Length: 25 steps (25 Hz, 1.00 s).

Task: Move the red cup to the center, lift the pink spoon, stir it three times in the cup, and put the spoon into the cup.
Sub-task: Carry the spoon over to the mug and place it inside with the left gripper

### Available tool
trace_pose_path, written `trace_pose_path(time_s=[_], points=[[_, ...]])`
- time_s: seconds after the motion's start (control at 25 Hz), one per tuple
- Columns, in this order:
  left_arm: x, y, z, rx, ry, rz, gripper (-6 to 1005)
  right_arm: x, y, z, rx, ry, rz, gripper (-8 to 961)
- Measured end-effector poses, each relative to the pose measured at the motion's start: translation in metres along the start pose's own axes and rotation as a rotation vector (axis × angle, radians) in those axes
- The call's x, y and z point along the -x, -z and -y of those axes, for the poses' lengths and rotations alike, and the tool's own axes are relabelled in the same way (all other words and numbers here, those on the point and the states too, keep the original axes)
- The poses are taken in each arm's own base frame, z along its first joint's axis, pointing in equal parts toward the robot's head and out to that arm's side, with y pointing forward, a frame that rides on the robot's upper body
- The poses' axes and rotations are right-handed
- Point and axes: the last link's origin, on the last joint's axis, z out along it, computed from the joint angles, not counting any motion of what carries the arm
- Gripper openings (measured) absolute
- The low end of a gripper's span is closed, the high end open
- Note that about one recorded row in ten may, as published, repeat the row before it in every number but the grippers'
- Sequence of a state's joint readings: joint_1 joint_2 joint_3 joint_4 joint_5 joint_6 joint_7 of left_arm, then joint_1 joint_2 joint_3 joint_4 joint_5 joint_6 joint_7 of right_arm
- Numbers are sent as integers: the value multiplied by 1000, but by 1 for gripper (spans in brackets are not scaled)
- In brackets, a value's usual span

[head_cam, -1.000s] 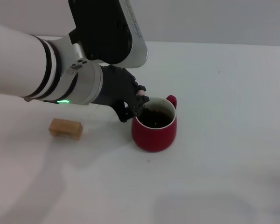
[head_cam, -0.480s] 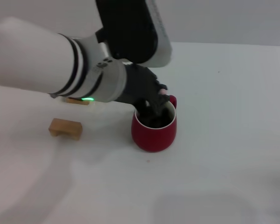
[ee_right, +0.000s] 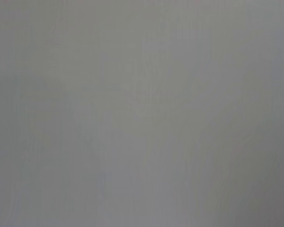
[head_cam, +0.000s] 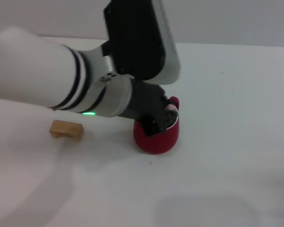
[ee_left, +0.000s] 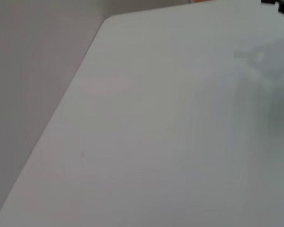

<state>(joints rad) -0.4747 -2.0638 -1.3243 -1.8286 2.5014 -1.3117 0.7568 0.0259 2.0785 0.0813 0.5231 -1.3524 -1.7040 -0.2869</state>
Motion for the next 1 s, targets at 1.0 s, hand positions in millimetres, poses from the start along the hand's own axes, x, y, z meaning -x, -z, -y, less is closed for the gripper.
trace_pose_path(time_s=[1.0], points=[[12, -7, 18, -121, 105, -26, 151, 0, 3, 1, -7, -3, -1, -1]])
